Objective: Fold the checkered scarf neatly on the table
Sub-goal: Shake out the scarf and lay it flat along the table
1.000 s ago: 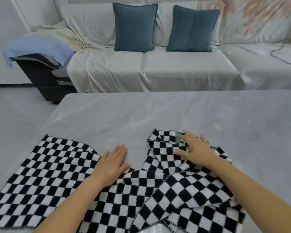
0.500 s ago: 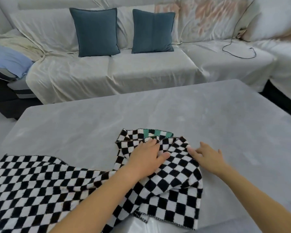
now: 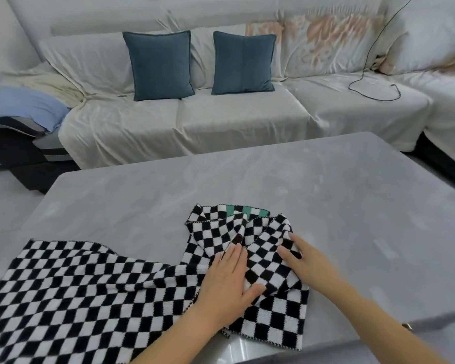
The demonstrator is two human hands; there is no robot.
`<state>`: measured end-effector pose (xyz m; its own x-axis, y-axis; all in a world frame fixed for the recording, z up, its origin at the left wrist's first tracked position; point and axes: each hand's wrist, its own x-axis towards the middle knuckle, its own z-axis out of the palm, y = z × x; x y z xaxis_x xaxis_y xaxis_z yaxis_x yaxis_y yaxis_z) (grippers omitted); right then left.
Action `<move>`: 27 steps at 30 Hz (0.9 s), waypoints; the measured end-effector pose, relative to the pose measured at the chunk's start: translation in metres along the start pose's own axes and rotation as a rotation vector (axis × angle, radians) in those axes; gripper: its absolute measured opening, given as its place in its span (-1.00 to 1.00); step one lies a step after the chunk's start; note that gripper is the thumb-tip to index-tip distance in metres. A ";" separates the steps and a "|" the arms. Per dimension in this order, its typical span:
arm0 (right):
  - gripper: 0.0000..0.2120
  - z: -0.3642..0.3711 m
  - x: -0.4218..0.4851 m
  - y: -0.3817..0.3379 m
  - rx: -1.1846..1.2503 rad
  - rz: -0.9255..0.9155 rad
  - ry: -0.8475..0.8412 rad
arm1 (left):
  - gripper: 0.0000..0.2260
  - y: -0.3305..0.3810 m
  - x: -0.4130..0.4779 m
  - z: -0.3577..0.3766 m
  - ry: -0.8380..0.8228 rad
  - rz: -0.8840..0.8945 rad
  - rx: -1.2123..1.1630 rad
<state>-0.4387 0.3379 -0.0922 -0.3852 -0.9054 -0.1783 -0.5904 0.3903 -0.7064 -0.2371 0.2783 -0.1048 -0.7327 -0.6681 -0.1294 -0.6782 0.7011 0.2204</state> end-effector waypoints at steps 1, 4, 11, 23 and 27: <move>-0.17 0.003 -0.008 0.002 0.077 -0.018 -0.072 | -0.12 -0.001 -0.002 0.000 -0.032 0.026 0.017; 0.08 0.013 -0.029 0.016 0.180 -0.098 -0.208 | -0.11 -0.007 -0.007 0.002 -0.078 0.109 0.078; 0.12 0.018 -0.043 0.018 0.114 -0.110 -0.205 | -0.19 -0.029 -0.013 -0.033 0.016 0.047 -0.015; -0.20 0.041 -0.043 0.011 0.119 -0.042 -0.131 | -0.53 -0.154 -0.042 -0.102 0.130 -0.153 0.207; -0.30 0.056 -0.029 -0.015 0.137 -0.063 -0.203 | -0.51 -0.186 -0.064 -0.103 0.024 -0.227 0.281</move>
<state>-0.3789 0.3489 -0.1149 -0.1920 -0.9477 -0.2549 -0.5019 0.3180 -0.8044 -0.0584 0.1652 -0.0379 -0.5622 -0.8181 -0.1210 -0.8152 0.5728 -0.0858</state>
